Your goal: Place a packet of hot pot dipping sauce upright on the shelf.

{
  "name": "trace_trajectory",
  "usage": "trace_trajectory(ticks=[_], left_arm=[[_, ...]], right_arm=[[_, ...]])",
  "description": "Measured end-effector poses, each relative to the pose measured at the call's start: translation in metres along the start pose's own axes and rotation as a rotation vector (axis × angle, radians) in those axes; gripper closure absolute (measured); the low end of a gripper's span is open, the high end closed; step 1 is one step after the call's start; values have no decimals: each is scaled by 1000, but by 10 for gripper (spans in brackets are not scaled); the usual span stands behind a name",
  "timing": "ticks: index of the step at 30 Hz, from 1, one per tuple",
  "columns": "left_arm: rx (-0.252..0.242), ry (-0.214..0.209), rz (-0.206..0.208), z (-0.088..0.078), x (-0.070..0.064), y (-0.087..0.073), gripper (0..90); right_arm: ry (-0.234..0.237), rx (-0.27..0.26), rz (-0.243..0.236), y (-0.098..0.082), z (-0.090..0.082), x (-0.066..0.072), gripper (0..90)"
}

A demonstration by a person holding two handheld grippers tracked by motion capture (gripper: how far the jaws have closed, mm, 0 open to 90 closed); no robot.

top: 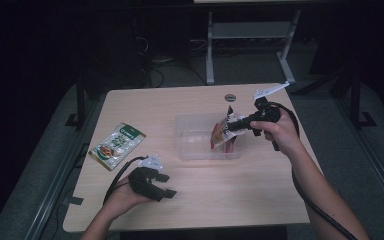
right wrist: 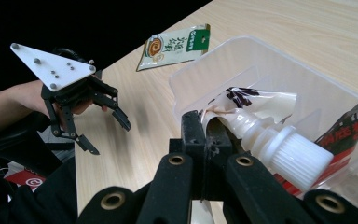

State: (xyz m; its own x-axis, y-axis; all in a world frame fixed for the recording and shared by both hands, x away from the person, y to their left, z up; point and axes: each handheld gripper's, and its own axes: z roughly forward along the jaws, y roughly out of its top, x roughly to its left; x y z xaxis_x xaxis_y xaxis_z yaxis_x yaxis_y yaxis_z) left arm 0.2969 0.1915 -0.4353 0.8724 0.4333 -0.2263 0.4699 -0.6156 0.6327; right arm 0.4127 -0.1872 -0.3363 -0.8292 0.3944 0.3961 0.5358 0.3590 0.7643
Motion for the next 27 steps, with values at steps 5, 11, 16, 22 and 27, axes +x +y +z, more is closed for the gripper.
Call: trace_trajectory(ticks=[5, 11, 16, 22, 27], left_arm=[[19, -5, 10, 1, 0, 0, 332], [24, -11, 13, 3, 0, 0, 332], [29, -14, 15, 4, -1, 0, 332], [40, -13, 23, 6, -2, 0, 332], [48, -20, 25, 8, -3, 0, 332]], right_arm=[[-9, 16, 1, 1, 7, -4, 900], [-7, 33, 11, 2, 16, -8, 900], [-5, 40, 26, 0, 24, -13, 900], [-2, 40, 27, 0, 31, -16, 900], [-4, 55, 37, -1, 39, -17, 899]])
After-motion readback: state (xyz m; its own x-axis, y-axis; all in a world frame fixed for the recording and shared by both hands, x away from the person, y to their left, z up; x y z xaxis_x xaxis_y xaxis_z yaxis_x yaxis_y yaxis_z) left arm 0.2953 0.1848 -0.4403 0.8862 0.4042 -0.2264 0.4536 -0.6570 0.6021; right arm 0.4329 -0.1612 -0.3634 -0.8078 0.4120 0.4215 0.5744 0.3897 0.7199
